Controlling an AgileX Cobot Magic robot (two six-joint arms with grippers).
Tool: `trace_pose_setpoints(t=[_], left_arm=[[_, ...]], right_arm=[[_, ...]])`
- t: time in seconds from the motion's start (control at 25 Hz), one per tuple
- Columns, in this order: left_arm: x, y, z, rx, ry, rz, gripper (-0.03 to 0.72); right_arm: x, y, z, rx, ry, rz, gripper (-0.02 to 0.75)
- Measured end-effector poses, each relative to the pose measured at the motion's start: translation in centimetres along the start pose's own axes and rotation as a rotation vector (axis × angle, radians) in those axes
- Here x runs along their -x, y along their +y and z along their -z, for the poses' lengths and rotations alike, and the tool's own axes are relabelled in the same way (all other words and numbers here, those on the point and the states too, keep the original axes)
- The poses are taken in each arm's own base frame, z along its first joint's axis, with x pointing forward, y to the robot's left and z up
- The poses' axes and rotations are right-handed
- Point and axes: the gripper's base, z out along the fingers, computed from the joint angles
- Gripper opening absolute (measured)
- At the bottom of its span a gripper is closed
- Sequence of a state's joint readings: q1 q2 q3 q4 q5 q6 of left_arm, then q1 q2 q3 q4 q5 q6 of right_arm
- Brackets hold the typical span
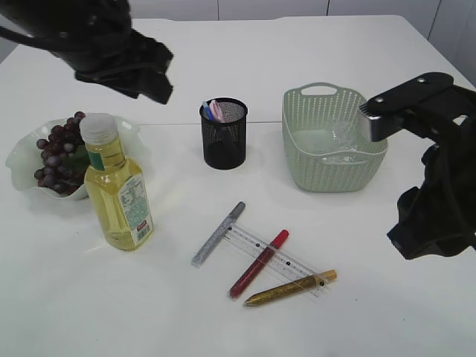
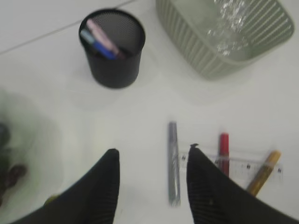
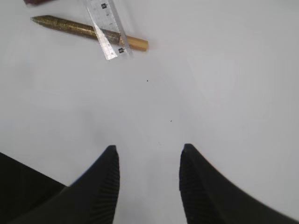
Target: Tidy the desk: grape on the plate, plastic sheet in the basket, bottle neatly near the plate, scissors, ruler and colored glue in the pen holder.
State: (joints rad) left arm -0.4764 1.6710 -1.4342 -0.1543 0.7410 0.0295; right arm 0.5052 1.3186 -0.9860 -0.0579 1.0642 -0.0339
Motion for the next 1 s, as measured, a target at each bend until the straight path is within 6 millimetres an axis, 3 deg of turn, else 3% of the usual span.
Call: trace_pose_setpoints(t=[0.12,0.32,0.56,0.72,1.0], left_arm=[[-1.0,1.4,2.2,0.044,0.114,0.002,0.35],[-2.3,3.9,5.1,0.126,0.156,0.024,0.35],[-6.3,6.4,5.6,0.171,0.237,0.108,0.35],[-9.4,6.2,6.1,0.165,0.29,0.128,0.35],[-13.8,5.2,7.6,0.138,0.312,0.156,0.35]], right_arm=[[0.2,0.0,0.0,-0.001,-0.019,0.0,0.314],[0.6,0.0,0.4,-0.002,-0.047,0.011,0.314],[2.5,-0.3,2.7,-0.01,-0.144,0.018,0.313],[4.4,-0.4,2.7,-0.012,-0.15,0.034,0.313],[8.1,-0.1,-0.7,0.038,-0.066,0.091,0.314]])
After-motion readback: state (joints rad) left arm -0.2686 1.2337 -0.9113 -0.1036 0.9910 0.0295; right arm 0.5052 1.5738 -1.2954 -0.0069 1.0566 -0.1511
